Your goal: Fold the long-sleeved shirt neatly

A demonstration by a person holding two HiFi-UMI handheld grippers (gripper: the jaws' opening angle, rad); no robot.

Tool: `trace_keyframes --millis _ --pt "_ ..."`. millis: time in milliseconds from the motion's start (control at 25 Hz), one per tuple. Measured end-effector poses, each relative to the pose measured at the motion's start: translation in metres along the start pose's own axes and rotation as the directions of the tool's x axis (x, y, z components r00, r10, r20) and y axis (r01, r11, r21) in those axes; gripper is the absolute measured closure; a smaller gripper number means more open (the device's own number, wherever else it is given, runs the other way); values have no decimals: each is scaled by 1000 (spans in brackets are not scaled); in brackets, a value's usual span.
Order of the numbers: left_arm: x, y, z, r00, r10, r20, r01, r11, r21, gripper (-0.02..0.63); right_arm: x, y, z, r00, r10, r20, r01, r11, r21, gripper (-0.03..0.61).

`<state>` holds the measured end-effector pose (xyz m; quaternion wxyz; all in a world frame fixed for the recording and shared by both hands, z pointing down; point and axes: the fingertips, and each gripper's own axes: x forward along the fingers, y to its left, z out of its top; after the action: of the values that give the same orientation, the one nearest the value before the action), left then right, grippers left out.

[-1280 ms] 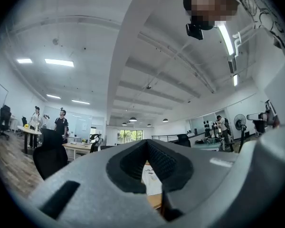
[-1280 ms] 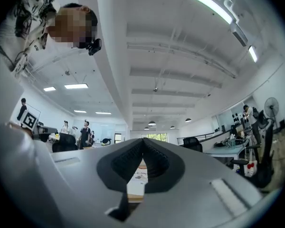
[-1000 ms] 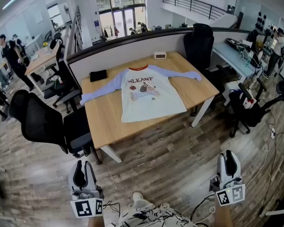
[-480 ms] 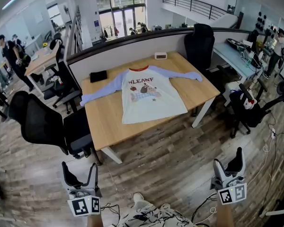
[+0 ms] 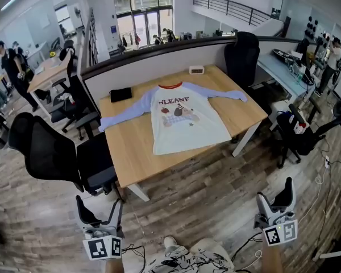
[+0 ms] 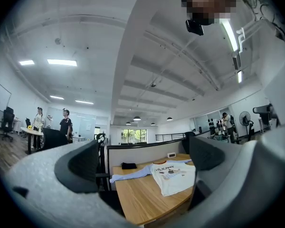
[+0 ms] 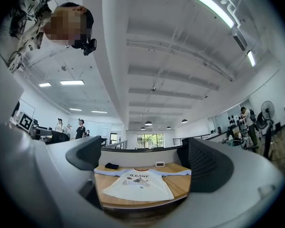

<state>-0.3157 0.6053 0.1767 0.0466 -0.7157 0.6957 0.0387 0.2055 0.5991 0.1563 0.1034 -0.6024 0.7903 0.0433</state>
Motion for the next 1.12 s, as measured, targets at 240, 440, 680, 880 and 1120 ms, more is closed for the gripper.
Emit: trace_keyframes --millis 240,440,680,880,1120 --pt "27 20 -15 1000 3 -20 -3 1000 -3 12 29 15 -20 999 22 -30 -22 1000 3 12" --pt "67 21 -33 999 29 -30 -29 1000 0 12 80 5 -50 998 57 -38 -56 998 28 11" --pt "139 21 -48 995 94 -45 -95 995 -18 12 182 -30 -84 990 135 -42 -132 989 60 11" --pt "209 19 -53 981 184 -65 -190 976 -101 12 292 -61 -95 970 239 -36 -235 968 85 2" --pt "263 18 -48 956 287 -65 -292 952 -94 12 391 -78 -114 927 372 -50 -366 925 100 0"
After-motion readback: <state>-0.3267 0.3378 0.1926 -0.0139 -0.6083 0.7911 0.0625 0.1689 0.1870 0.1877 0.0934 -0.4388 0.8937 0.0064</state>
